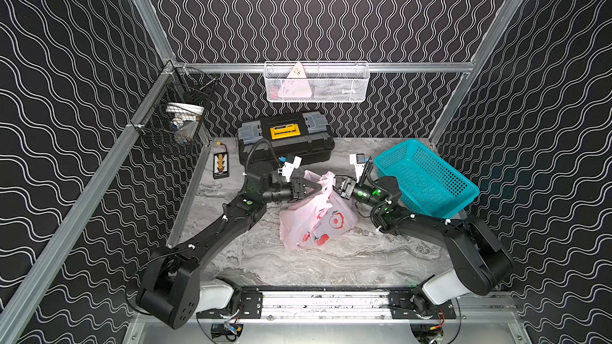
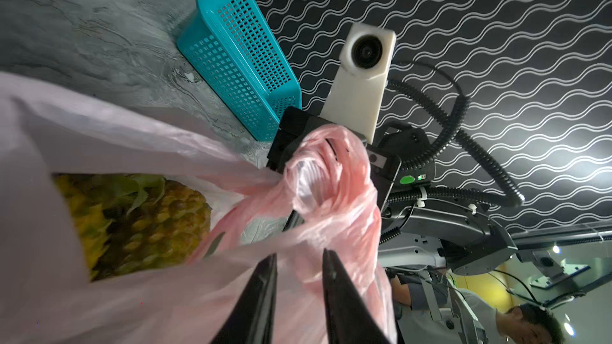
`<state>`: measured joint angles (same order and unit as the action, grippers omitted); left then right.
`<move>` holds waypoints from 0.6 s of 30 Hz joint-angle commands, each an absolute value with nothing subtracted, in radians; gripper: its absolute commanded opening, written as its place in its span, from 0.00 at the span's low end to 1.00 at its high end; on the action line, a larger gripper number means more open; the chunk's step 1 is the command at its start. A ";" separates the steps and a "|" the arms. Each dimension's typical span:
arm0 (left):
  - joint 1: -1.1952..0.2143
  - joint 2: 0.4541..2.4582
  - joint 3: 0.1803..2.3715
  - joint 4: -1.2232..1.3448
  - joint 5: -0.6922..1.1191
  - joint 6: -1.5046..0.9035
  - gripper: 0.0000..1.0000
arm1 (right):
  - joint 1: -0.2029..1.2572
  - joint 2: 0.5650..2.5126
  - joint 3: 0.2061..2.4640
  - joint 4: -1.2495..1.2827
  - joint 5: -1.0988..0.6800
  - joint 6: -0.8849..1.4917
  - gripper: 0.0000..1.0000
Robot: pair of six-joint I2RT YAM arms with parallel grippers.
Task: Place the pineapple into a plastic bag & tie a knot
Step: Cross the plastic bag at the center of the board.
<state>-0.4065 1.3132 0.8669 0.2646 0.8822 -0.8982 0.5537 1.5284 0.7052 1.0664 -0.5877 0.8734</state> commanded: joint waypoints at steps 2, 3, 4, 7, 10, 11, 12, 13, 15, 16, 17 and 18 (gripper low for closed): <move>-0.475 1.338 0.880 0.214 0.856 -0.812 0.18 | 0.555 1.489 0.701 1.099 -0.549 0.838 0.00; -0.484 1.347 0.852 0.296 0.863 -0.857 0.16 | 0.554 1.481 0.689 1.101 -0.544 0.835 0.00; -0.490 1.359 0.825 0.394 0.873 -0.905 0.14 | 0.554 1.477 0.674 1.109 -0.540 0.833 0.00; -0.504 1.383 0.776 0.517 0.884 -0.958 0.11 | 0.551 1.478 0.627 1.177 -0.535 0.837 0.00; -0.506 1.387 0.734 0.512 0.870 -0.942 0.10 | 0.549 1.492 0.615 1.201 -0.555 0.852 0.00; -0.505 1.387 0.722 0.515 0.867 -0.942 0.10 | 0.550 1.498 0.617 1.205 -0.563 0.857 0.00; -0.506 1.386 0.711 0.523 0.862 -0.942 0.10 | 0.548 1.506 0.617 1.213 -0.575 0.866 0.00; -0.506 1.383 0.704 0.525 0.859 -0.942 0.09 | 0.550 1.513 0.618 1.221 -0.587 0.874 0.00; -0.505 1.370 0.696 0.512 0.850 -0.932 0.09 | 0.549 1.529 0.624 1.236 -0.612 0.890 0.00; -0.505 1.360 0.699 0.491 0.844 -0.919 0.09 | 0.549 1.536 0.626 1.239 -0.623 0.895 0.00; -0.502 1.352 0.705 0.473 0.838 -0.906 0.09 | 0.548 1.540 0.626 1.241 -0.631 0.901 0.00; -0.501 1.342 0.710 0.448 0.832 -0.891 0.09 | 0.549 1.544 0.626 1.246 -0.637 0.908 0.00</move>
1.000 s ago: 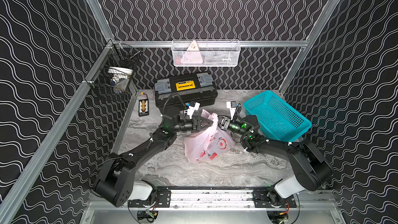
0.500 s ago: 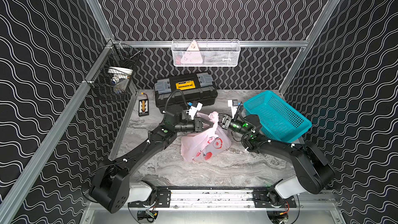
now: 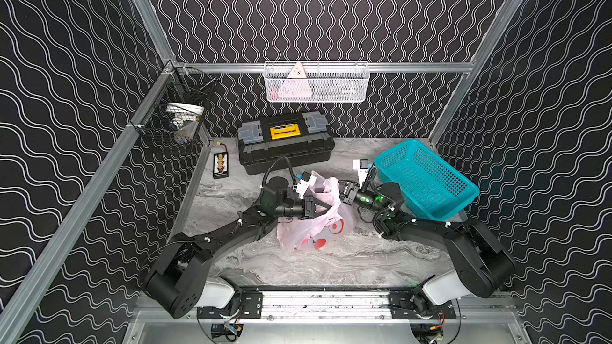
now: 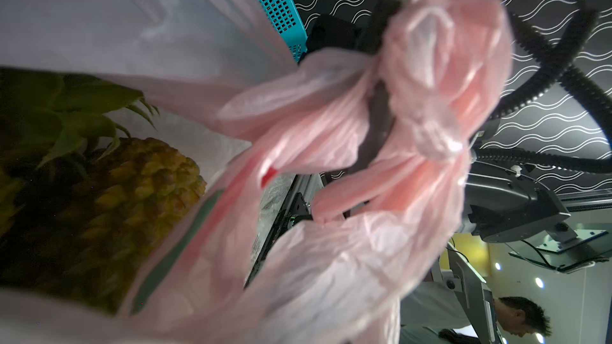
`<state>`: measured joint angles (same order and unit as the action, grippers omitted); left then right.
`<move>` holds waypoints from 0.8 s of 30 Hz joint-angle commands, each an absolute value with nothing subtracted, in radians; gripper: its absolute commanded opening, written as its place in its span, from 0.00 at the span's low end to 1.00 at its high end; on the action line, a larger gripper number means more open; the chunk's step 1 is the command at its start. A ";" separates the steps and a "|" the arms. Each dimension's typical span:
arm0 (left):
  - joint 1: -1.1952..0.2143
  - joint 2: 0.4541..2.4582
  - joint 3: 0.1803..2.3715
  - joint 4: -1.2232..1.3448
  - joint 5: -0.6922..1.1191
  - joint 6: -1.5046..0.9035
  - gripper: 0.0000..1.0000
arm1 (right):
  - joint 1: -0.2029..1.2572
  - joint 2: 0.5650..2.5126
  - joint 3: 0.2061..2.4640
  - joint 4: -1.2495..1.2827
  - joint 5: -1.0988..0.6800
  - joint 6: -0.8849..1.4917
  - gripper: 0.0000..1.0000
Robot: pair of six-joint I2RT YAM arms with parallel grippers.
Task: Place the pineapple into a plastic bag & tie a knot
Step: Cross the plastic bag at the center of the board.
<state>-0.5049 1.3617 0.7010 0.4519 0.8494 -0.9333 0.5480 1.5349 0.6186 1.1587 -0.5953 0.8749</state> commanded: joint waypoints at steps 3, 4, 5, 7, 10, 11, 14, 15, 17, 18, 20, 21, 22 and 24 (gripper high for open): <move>-0.477 1.313 0.715 0.419 0.822 -0.879 0.11 | 0.549 1.552 0.627 1.259 -0.657 0.922 0.00; -0.464 1.304 0.715 0.420 0.824 -0.881 0.12 | 0.549 1.555 0.633 1.257 -0.670 0.923 0.00; -0.450 1.296 0.710 0.422 0.828 -0.885 0.12 | 0.549 1.561 0.643 1.255 -0.688 0.929 0.00; -0.421 1.285 0.704 0.425 0.841 -0.894 0.13 | 0.550 1.581 0.661 1.258 -0.728 0.945 0.00; -0.392 1.263 0.695 0.420 0.853 -0.898 0.13 | 0.549 1.602 0.661 1.272 -0.739 0.958 0.00; -0.390 1.257 0.694 0.412 0.851 -0.894 0.14 | 0.549 1.604 0.663 1.265 -0.737 0.952 0.00; -0.387 1.243 0.703 0.388 0.849 -0.875 0.14 | 0.554 1.600 0.670 1.194 -0.732 0.905 0.00; -0.385 1.241 0.706 0.380 0.847 -0.872 0.14 | 0.554 1.592 0.668 1.152 -0.725 0.873 0.00; -0.379 1.242 0.711 0.379 0.849 -0.870 0.12 | 0.554 1.574 0.657 1.065 -0.716 0.816 0.00; -0.375 1.243 0.714 0.375 0.853 -0.868 0.12 | 0.554 1.559 0.644 1.036 -0.716 0.792 0.00; -0.365 1.250 0.713 0.377 0.861 -0.868 0.10 | 0.551 1.520 0.613 0.986 -0.712 0.761 0.00; -0.356 1.252 0.713 0.380 0.866 -0.870 0.10 | 0.551 1.496 0.601 0.948 -0.704 0.734 0.00; -0.352 1.254 0.709 0.389 0.870 -0.876 0.10 | 0.552 1.474 0.596 0.898 -0.695 0.707 0.00; -0.344 1.260 0.704 0.409 0.877 -0.889 0.10 | 0.556 1.434 0.597 0.788 -0.665 0.651 0.00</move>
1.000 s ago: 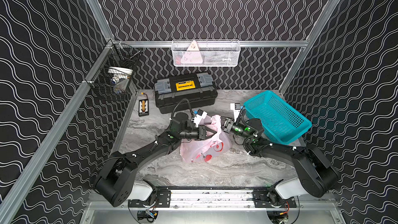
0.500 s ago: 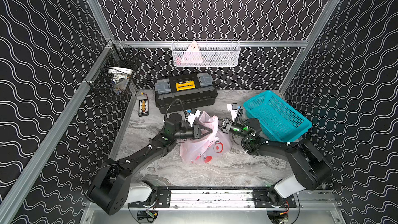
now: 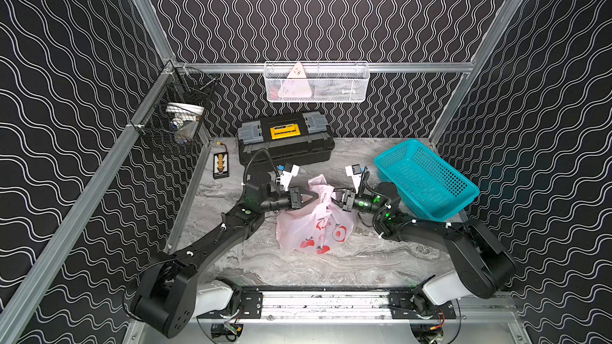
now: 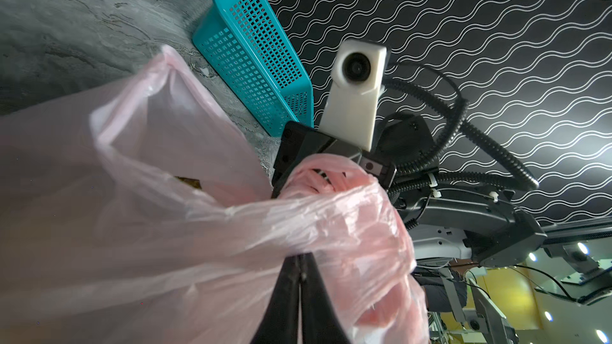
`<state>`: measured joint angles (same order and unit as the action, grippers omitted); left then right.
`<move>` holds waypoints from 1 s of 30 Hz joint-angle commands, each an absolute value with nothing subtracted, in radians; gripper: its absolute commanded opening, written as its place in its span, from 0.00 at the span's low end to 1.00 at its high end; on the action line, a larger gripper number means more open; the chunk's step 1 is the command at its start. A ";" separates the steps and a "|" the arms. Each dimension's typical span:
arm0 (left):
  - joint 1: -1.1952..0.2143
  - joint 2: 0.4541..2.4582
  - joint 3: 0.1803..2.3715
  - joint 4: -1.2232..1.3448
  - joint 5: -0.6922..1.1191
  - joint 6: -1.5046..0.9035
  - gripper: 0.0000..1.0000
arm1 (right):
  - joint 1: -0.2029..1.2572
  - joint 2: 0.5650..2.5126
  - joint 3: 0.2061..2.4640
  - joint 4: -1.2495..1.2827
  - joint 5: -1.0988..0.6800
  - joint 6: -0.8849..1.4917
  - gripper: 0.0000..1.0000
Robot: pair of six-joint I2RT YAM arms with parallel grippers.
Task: Place the pineapple into a plastic bag & tie a knot
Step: Cross the plastic bag at the center of the board.
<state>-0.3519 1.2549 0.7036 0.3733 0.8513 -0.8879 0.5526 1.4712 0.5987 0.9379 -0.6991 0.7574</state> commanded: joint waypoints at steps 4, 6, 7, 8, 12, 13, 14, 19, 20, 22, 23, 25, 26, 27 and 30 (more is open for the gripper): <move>-0.343 1.287 0.703 0.455 0.895 -0.915 0.09 | 0.580 1.453 0.630 0.737 -0.625 0.620 0.00; -0.343 1.293 0.701 0.476 0.897 -0.931 0.08 | 0.602 1.482 0.664 0.724 -0.607 0.606 0.00; -0.343 1.293 0.702 0.476 0.897 -0.931 0.08 | 0.617 1.497 0.679 0.713 -0.587 0.596 0.00; -0.343 1.293 0.704 0.474 0.896 -0.931 0.08 | 0.627 1.508 0.693 0.709 -0.567 0.590 0.00; -0.343 1.285 0.704 0.456 0.904 -0.924 0.06 | 0.646 1.558 0.706 0.812 -0.474 0.629 0.00; -0.343 1.283 0.701 0.455 0.904 -0.923 0.06 | 0.646 1.570 0.703 0.858 -0.456 0.652 0.00; -0.344 1.280 0.695 0.461 0.905 -0.925 0.06 | 0.649 1.583 0.703 0.897 -0.444 0.674 0.00; -0.353 1.288 0.663 0.527 0.925 -0.971 0.04 | 0.662 1.668 0.752 1.067 -0.409 0.773 0.00; -0.355 1.285 0.659 0.524 0.922 -0.969 0.04 | 0.663 1.680 0.758 1.089 -0.396 0.788 0.00; -0.360 1.279 0.649 0.497 0.915 -0.952 0.04 | 0.662 1.715 0.769 1.164 -0.380 0.832 0.00; -0.363 1.281 0.645 0.493 0.914 -0.948 0.05 | 0.662 1.729 0.778 1.202 -0.389 0.855 0.00; -0.365 1.284 0.625 0.522 0.918 -0.961 0.04 | 0.661 1.764 0.810 1.267 -0.428 0.914 0.00; -0.365 1.285 0.614 0.543 0.919 -0.970 0.04 | 0.663 1.780 0.824 1.303 -0.451 0.949 0.00; -0.364 1.284 0.604 0.547 0.917 -0.970 0.04 | 0.661 1.793 0.837 1.338 -0.478 0.985 0.00; -0.364 1.278 0.587 0.525 0.904 -0.950 0.04 | 0.658 1.806 0.847 1.430 -0.535 1.068 0.00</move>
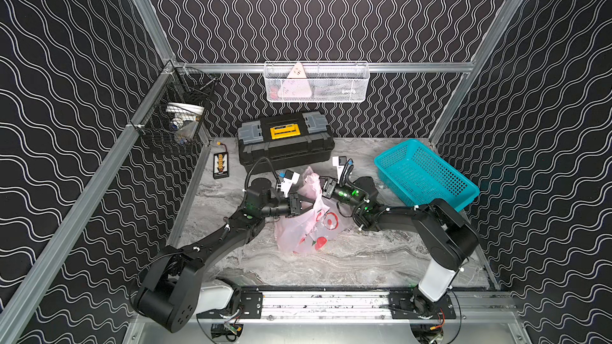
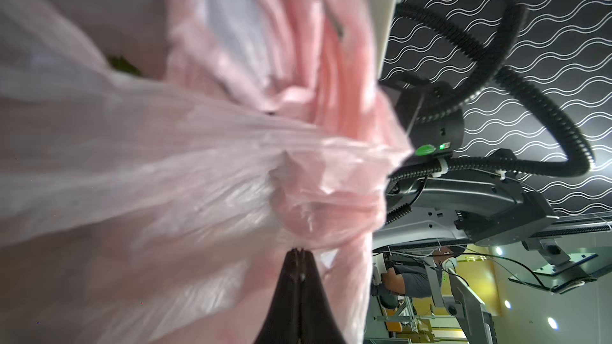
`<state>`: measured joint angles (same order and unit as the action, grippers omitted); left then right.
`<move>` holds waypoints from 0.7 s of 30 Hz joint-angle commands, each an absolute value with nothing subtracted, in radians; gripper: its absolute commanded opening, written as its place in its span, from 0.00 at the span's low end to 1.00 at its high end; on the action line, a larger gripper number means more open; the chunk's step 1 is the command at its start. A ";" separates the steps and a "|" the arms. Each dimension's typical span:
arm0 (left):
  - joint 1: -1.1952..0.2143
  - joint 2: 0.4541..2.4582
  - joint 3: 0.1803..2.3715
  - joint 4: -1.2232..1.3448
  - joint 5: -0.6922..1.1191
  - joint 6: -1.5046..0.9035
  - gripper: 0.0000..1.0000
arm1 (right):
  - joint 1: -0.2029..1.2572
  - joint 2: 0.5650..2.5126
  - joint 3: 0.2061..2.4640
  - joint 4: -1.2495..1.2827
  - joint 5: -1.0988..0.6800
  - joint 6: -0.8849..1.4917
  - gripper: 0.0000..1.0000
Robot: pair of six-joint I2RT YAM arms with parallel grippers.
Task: Place the pineapple into a plastic bag & tie a knot
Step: Cross the plastic bag at the center of the board.
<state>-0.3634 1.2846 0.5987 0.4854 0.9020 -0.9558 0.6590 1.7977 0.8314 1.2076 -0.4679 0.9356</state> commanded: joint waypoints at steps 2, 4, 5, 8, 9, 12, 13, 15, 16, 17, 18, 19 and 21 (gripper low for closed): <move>-0.361 1.279 0.576 0.521 0.899 -0.944 0.04 | 0.646 1.821 0.854 1.501 -0.596 1.143 0.00; -0.357 1.283 0.568 0.529 0.897 -0.946 0.04 | 0.636 1.824 0.850 1.514 -0.628 1.180 0.00; -0.356 1.287 0.563 0.538 0.896 -0.949 0.04 | 0.635 1.816 0.841 1.513 -0.639 1.171 0.00; -0.345 1.287 0.553 0.554 0.896 -0.956 0.04 | 0.628 1.803 0.811 1.514 -0.658 1.164 0.00; -0.337 1.281 0.550 0.555 0.897 -0.958 0.04 | 0.625 1.803 0.807 1.514 -0.667 1.167 0.00; -0.307 1.245 0.539 0.543 0.903 -0.956 0.06 | 0.618 1.805 0.801 1.514 -0.681 1.167 0.00; -0.299 1.232 0.537 0.537 0.908 -0.954 0.06 | 0.617 1.805 0.801 1.514 -0.682 1.166 0.00; -0.273 1.184 0.531 0.547 0.923 -0.967 0.08 | 0.614 1.811 0.804 1.513 -0.684 1.167 0.00; -0.259 1.160 0.527 0.565 0.931 -0.982 0.10 | 0.613 1.813 0.806 1.514 -0.685 1.167 0.00; -0.243 1.130 0.525 0.586 0.940 -1.001 0.11 | 0.611 1.816 0.810 1.514 -0.687 1.169 0.00; -0.228 1.099 0.531 0.596 0.943 -1.011 0.13 | 0.611 1.818 0.813 1.513 -0.689 1.168 0.00; -0.219 1.073 0.543 0.576 0.943 -1.007 0.14 | 0.611 1.818 0.815 1.514 -0.691 1.168 0.00; -0.201 1.027 0.592 0.467 0.903 -0.958 0.16 | 0.611 1.819 0.819 1.514 -0.696 1.168 0.00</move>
